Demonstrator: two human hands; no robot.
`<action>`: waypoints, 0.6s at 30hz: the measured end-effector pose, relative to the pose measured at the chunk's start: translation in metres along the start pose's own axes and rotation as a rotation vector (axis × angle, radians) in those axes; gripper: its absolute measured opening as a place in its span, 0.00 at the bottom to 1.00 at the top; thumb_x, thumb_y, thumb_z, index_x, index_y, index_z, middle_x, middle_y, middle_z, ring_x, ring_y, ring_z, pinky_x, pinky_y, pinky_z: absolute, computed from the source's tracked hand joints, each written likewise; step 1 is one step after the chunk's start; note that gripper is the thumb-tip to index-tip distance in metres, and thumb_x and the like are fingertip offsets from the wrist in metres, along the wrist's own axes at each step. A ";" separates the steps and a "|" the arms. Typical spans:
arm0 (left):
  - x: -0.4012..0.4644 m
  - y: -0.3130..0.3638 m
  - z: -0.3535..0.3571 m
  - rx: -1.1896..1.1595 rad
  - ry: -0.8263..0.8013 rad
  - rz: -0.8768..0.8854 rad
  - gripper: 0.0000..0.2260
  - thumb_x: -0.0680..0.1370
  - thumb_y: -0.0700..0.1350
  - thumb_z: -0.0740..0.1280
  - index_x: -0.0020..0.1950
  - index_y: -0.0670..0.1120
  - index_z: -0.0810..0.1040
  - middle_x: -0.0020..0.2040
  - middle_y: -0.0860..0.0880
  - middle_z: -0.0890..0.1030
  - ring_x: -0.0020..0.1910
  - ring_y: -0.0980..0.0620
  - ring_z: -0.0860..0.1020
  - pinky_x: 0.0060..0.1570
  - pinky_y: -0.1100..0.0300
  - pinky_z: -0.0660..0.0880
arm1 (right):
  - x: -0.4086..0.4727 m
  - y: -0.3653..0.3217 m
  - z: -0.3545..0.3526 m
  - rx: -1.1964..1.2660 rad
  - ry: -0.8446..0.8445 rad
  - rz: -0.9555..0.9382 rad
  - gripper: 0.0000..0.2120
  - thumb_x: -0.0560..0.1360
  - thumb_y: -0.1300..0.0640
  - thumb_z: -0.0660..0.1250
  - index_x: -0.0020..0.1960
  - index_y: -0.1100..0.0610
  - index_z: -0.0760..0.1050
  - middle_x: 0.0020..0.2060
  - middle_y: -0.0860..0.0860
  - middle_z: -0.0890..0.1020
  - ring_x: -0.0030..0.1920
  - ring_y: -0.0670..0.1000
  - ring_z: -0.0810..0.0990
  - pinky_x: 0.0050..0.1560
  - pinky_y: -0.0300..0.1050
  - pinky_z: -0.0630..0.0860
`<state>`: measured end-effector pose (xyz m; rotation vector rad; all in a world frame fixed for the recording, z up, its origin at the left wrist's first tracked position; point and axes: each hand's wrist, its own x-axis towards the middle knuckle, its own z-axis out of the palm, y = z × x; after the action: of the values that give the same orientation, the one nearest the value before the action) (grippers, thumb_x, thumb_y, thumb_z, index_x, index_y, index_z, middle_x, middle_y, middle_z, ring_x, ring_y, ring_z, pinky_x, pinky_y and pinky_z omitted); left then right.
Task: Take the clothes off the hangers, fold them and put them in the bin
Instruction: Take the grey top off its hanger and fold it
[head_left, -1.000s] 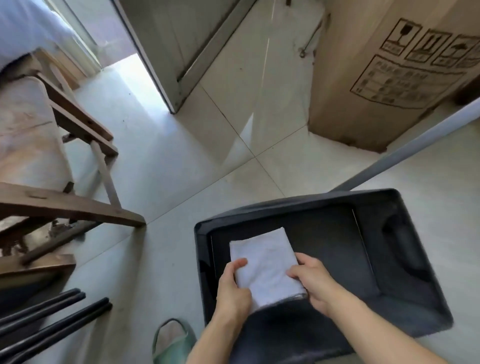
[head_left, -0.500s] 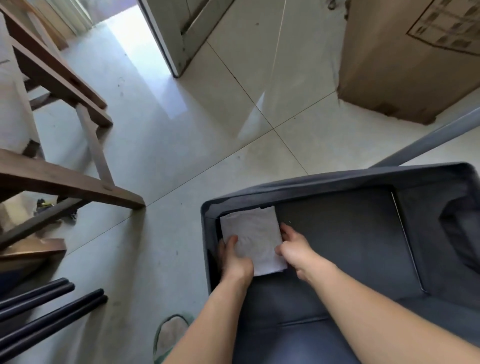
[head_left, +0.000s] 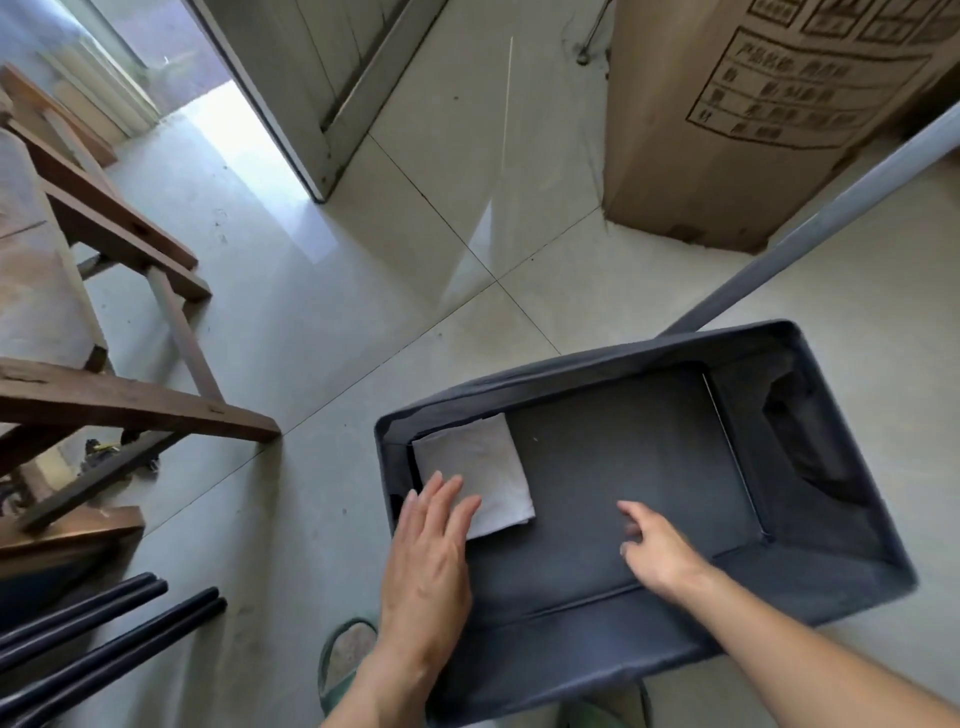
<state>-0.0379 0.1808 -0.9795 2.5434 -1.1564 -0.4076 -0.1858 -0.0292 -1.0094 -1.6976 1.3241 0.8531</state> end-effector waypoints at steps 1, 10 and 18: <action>0.000 0.001 -0.003 0.059 0.013 0.019 0.28 0.66 0.30 0.58 0.65 0.42 0.77 0.68 0.41 0.75 0.72 0.43 0.66 0.73 0.48 0.56 | -0.005 0.002 0.001 -0.021 -0.018 -0.017 0.26 0.78 0.62 0.60 0.75 0.51 0.63 0.65 0.52 0.75 0.64 0.54 0.75 0.66 0.44 0.69; -0.004 0.022 -0.042 -0.103 -0.171 -0.699 0.30 0.77 0.38 0.57 0.77 0.57 0.56 0.44 0.48 0.77 0.40 0.41 0.76 0.39 0.53 0.71 | -0.048 0.049 0.004 -0.431 -0.090 0.082 0.24 0.78 0.57 0.56 0.75 0.51 0.63 0.73 0.51 0.68 0.73 0.55 0.65 0.71 0.49 0.65; 0.045 0.074 -0.031 -0.219 -0.376 -0.414 0.31 0.78 0.35 0.57 0.77 0.59 0.58 0.65 0.48 0.75 0.57 0.40 0.77 0.50 0.49 0.75 | -0.103 0.118 0.040 0.038 -0.045 0.260 0.21 0.79 0.54 0.60 0.72 0.49 0.68 0.68 0.50 0.75 0.69 0.52 0.72 0.66 0.40 0.67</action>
<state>-0.0476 0.1055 -0.9279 2.5626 -0.6310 -1.0869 -0.3256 0.0355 -0.9589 -1.4888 1.5424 1.0006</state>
